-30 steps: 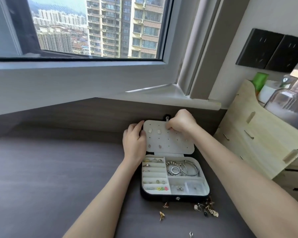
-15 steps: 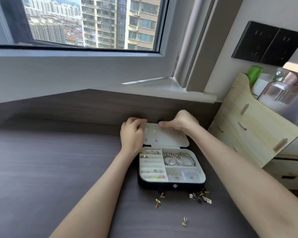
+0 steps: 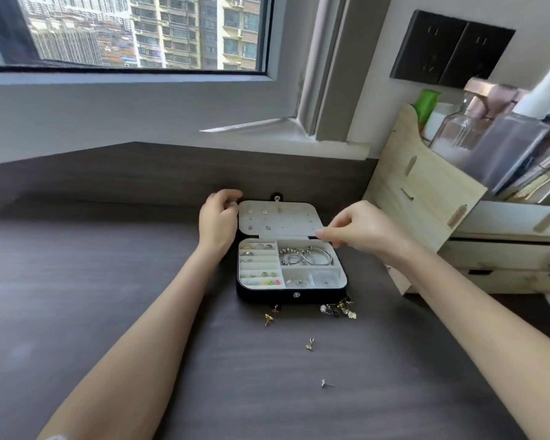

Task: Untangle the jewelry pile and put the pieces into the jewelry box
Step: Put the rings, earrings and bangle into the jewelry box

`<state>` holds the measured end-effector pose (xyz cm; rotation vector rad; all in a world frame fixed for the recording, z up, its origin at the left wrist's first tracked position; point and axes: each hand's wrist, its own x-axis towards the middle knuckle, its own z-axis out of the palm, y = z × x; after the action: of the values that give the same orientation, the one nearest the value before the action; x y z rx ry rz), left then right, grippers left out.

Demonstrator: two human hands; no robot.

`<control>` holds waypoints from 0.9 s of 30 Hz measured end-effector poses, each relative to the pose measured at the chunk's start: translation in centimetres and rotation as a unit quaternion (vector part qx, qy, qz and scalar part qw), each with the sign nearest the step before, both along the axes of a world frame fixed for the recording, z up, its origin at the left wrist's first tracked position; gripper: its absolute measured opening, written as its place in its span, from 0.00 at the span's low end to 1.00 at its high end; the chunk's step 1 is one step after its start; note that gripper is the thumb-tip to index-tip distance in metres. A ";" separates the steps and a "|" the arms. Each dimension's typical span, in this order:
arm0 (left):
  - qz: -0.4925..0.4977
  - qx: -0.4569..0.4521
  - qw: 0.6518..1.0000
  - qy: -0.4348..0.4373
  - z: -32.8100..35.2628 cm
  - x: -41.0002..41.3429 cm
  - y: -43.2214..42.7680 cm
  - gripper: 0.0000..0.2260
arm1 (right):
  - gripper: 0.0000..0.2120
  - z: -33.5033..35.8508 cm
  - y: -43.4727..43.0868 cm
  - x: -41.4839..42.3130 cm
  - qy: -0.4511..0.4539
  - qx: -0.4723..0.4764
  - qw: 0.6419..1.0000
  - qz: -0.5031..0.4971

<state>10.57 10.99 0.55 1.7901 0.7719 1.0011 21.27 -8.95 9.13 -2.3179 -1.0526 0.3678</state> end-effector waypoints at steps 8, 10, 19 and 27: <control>0.007 -0.035 0.984 0.175 1.2 -4.4 -3.9 0.08 | 0.08 -5.9 -6.8 -1.7 -0.043 -0.072 0.996 -0.040; -0.015 -0.041 0.972 0.232 1.2 -4.3 -4.2 0.08 | 0.07 -7.5 -6.9 -2.0 -0.021 -0.049 0.997 -0.051; 0.018 -0.068 0.953 0.294 1.9 -0.5 -3.8 0.12 | 0.05 -7.8 -7.5 -2.9 0.078 0.019 0.995 -0.051; -0.001 -0.278 0.952 0.131 3.3 -1.2 -2.0 0.11 | 0.03 -7.7 -8.6 -2.1 0.059 0.088 0.993 -0.043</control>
<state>9.42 8.97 3.87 1.4339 1.0913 0.4745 19.15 -17.54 1.47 -2.1481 -0.8889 0.3589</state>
